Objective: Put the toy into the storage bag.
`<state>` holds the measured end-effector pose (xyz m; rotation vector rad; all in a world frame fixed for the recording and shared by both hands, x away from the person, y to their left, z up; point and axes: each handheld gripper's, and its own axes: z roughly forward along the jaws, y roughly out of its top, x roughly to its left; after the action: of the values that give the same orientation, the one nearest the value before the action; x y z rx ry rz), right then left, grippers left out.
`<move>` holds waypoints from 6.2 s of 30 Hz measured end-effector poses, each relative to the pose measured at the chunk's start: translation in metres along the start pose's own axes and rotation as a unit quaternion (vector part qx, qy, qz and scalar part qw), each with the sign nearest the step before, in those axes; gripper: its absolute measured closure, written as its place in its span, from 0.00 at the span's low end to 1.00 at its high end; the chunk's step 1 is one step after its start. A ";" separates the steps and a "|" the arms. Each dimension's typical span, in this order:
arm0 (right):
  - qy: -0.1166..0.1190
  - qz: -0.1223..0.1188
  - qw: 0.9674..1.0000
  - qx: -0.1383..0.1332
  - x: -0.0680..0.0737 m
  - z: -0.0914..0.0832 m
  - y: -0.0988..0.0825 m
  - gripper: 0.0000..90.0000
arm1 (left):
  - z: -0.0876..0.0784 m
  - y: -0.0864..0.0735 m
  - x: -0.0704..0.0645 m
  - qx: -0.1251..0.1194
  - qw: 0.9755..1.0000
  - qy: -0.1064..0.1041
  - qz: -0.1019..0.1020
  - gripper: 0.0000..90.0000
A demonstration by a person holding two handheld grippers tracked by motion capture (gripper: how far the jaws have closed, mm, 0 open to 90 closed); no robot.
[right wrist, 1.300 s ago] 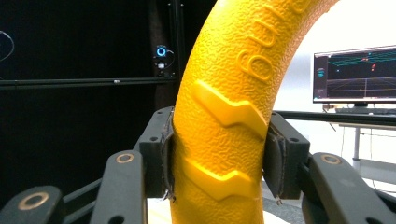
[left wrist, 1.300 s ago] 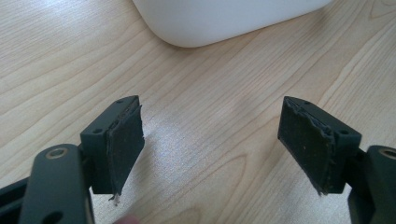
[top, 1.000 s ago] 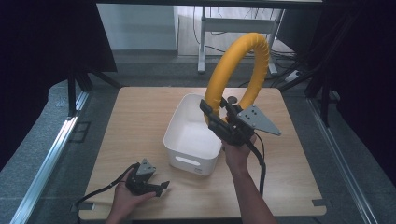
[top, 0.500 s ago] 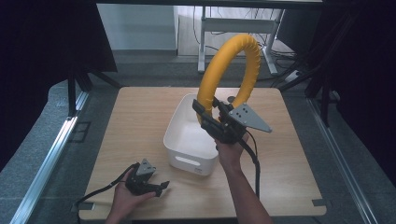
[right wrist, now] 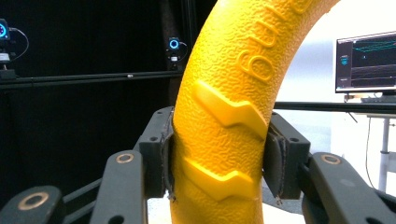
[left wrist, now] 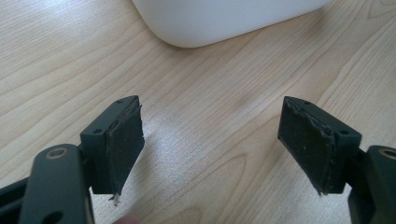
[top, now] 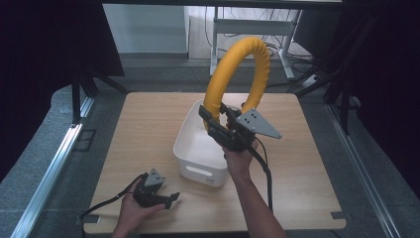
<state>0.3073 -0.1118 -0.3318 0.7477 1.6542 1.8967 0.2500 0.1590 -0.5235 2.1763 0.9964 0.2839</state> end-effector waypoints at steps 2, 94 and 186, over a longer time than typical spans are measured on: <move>0.001 0.002 1.000 0.000 0.000 0.001 0.000 0.56 | 0.000 0.000 0.000 0.000 1.000 0.000 0.000 0.25; -0.052 0.100 0.993 0.031 0.050 0.030 -0.087 0.56 | 0.003 -0.001 0.000 0.007 1.000 -0.007 0.006 0.25; -0.034 0.019 0.981 0.192 -0.097 -0.130 -0.121 0.41 | 0.007 -0.002 -0.001 0.020 1.000 0.001 0.009 0.24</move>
<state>0.2895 -0.2561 -0.4729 0.9883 2.0010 1.5707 0.2516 0.1558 -0.5298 2.2217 0.9910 0.2765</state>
